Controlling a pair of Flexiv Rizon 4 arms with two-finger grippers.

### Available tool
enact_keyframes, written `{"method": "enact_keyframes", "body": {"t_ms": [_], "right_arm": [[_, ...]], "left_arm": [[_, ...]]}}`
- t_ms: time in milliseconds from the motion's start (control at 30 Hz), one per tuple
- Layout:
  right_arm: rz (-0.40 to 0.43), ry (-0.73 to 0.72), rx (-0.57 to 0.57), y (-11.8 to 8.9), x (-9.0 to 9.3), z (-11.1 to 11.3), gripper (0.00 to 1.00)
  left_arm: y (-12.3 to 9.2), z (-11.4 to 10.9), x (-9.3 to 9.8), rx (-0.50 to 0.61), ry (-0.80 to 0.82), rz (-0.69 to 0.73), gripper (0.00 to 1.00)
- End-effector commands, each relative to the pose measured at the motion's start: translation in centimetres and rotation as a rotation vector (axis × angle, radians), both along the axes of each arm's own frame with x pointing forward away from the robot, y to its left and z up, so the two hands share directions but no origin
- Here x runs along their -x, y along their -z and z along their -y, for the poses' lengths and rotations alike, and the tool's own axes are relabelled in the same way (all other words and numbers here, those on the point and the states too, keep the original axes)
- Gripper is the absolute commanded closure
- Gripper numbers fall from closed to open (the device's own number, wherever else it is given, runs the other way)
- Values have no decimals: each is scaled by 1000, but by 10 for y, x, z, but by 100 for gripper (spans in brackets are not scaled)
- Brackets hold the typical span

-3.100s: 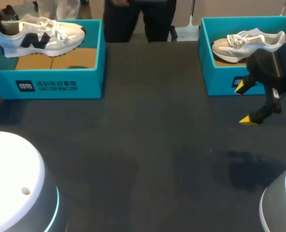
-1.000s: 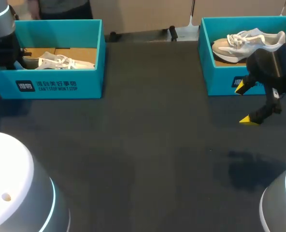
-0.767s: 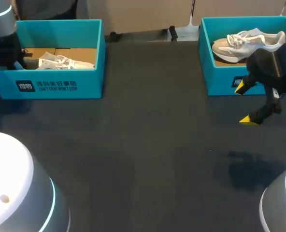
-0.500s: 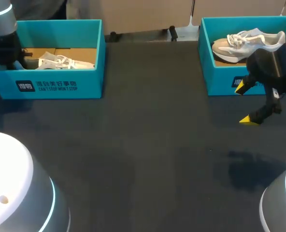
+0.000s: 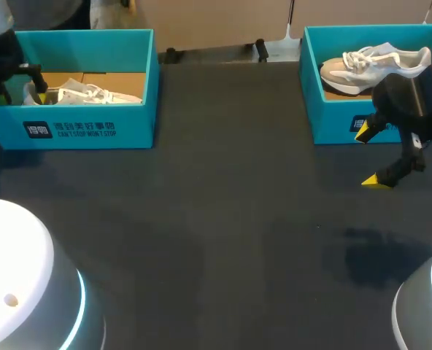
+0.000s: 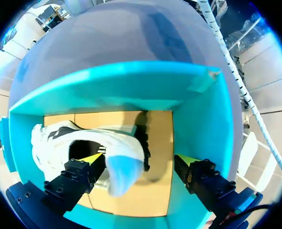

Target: Take the shoe out of the shoebox, open the shoe tongue, remove and reinsert the insole, then place the shoe into the shoebox

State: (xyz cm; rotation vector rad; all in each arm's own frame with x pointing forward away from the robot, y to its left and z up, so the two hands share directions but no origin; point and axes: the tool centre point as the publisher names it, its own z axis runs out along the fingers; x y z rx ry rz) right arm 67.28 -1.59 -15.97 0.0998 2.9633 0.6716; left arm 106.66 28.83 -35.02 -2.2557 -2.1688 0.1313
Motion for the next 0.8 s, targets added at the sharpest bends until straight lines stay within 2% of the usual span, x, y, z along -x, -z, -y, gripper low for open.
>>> {"method": "enact_keyframes", "body": {"t_ms": [33, 467, 800], "right_arm": [[-4, 0, 4, 0, -2, -2, 0], [-4, 0, 4, 0, -2, -2, 0], [-4, 0, 4, 0, -2, -2, 0]], "left_arm": [[-20, -9, 10, 9, 10, 14, 0], [-68, -16, 14, 45, 22, 65, 0], [-118, -18, 18, 45, -15, 69, 0]]}}
